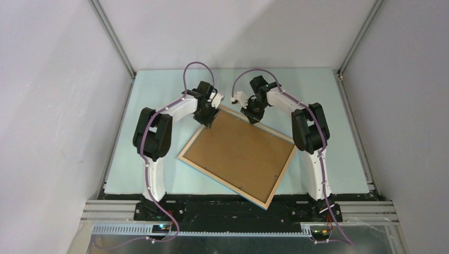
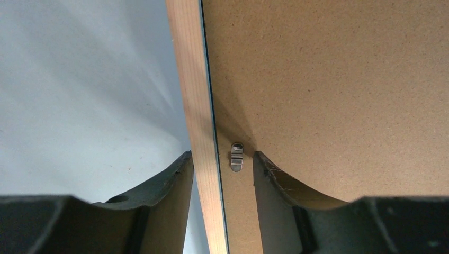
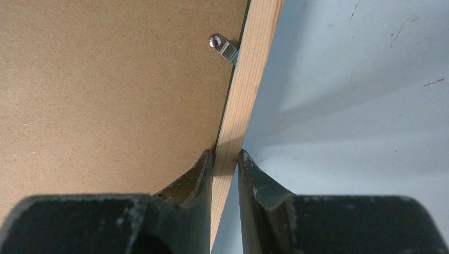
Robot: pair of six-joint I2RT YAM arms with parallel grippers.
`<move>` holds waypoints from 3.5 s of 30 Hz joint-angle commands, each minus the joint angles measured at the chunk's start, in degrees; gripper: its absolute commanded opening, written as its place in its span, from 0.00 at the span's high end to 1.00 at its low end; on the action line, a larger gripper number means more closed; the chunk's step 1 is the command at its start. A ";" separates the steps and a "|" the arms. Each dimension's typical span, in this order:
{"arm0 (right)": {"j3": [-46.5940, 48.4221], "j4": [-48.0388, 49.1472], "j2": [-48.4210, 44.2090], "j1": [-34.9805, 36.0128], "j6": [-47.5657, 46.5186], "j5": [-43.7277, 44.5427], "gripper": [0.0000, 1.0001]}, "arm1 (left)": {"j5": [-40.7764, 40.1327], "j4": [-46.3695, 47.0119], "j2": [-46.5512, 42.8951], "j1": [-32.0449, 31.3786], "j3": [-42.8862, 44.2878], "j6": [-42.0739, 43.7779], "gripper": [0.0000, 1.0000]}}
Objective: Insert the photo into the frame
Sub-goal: Install the photo frame at the center of the board.
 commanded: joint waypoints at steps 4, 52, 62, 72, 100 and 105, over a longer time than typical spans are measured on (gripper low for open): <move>-2.06 -4.46 -0.05 1.20 -0.65 -0.18 1.00 | -2.76 0.26 0.40 0.06 -0.38 0.22 0.56; -2.06 -2.78 -2.49 0.72 3.75 2.30 0.64 | -1.53 0.01 -6.61 1.60 -3.50 2.55 0.13; -5.49 -3.79 -9.14 -2.25 7.76 0.09 0.42 | 6.90 -0.98 -10.86 7.69 -8.28 1.98 0.19; -20.97 0.08 -20.26 -7.54 9.11 3.48 0.38 | 10.29 -0.92 -14.70 9.53 -12.14 2.27 0.20; -30.46 0.82 -22.55 -19.89 6.22 2.63 0.56 | 13.02 -0.78 -12.20 9.56 -12.83 1.03 0.25; -31.25 0.83 -23.85 -19.90 6.46 1.54 0.54 | 13.23 -0.80 -11.82 9.50 -12.69 0.94 0.25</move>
